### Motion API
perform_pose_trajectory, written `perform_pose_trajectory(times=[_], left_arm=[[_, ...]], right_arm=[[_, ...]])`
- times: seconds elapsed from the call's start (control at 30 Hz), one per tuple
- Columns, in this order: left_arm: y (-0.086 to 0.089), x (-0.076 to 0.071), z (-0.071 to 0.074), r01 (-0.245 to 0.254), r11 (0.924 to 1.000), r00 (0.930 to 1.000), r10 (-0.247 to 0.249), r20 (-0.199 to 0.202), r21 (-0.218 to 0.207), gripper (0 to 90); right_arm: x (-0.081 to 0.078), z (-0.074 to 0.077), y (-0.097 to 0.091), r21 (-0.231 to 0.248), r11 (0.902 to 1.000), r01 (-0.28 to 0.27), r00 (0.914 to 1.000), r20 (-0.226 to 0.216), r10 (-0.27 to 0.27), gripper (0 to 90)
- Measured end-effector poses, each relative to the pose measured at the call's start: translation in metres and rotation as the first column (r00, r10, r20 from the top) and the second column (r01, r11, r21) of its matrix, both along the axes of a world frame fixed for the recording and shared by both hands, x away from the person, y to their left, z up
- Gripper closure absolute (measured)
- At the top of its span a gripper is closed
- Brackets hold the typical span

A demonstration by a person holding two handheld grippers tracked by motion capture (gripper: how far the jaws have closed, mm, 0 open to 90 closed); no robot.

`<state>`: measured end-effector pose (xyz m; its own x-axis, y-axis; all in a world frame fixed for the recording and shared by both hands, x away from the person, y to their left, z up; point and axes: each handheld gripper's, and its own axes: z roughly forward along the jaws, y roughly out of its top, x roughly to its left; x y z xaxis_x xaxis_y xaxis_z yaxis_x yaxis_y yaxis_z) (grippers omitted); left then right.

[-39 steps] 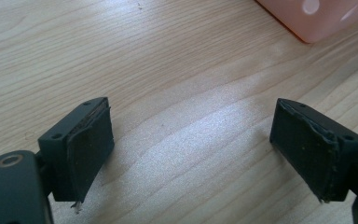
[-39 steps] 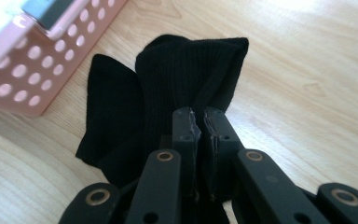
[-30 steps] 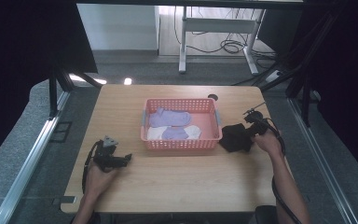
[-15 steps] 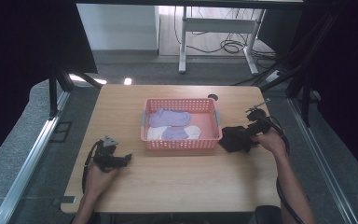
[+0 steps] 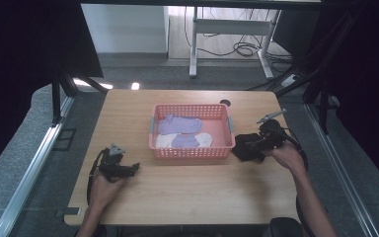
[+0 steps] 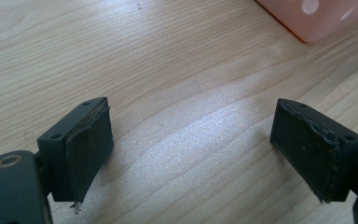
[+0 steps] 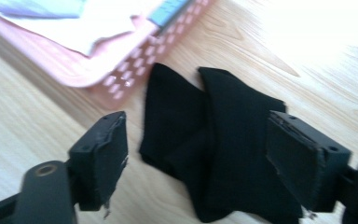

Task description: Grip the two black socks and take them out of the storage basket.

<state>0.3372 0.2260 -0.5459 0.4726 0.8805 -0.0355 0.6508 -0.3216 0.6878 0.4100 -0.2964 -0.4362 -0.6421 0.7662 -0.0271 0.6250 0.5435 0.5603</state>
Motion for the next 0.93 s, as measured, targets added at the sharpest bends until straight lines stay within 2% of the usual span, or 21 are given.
perform_pose_trajectory(times=[0.1, 0.27, 0.57, 0.73, 0.77, 0.8, 0.9, 0.93], left_arm=[[0.000, 0.000, 0.000, 0.000, 1.0000, 1.0000, 0.000, 0.000, 0.000, 12.8], [0.000, 0.000, 0.000, 0.000, 1.0000, 1.0000, 0.000, 0.001, 0.000, 12.8], [0.000, 0.000, 0.000, 0.000, 1.0000, 1.0000, 0.000, 0.000, 0.001, 12.8], [0.000, 0.000, 0.000, -0.002, 1.0000, 1.0000, 0.002, 0.001, -0.001, 12.9], [0.000, 0.000, 0.000, -0.002, 1.0000, 1.0000, 0.002, 0.001, -0.002, 12.8], [0.000, 0.000, 0.000, -0.002, 1.0000, 1.0000, 0.002, 0.001, -0.002, 12.9], [0.000, 0.000, 0.000, -0.002, 1.0000, 1.0000, 0.002, 0.000, -0.004, 12.7], [0.000, 0.000, 0.000, -0.003, 1.0000, 1.0000, 0.003, 0.001, -0.003, 12.9]], right_arm=[[-0.010, -0.002, 0.004, 0.015, 0.9998, -0.012, 0.9999, 0.010, 0.012, 16.8], [-0.027, -0.011, 0.012, 0.036, 0.9990, -0.026, 0.9996, 0.015, 0.026, 15.3], [-0.055, -0.045, 0.033, 0.085, 0.9929, -0.083, 0.9964, 0.020, 0.082, 14.4], [-0.065, -0.070, 0.044, 0.071, 0.9913, -0.111, 0.9937, 0.026, 0.109, 14.4], [-0.066, -0.074, 0.045, 0.069, 0.9911, -0.114, 0.9935, 0.011, 0.114, 14.4], [-0.066, -0.077, 0.045, 0.061, 0.9906, -0.122, 0.9925, -0.002, 0.123, 14.4], [-0.067, -0.081, 0.046, 0.042, 0.9919, -0.120, 0.9927, -0.004, 0.120, 14.3], [-0.067, -0.082, 0.046, 0.053, 0.9913, -0.120, 0.9926, -0.007, 0.121, 14.3]])
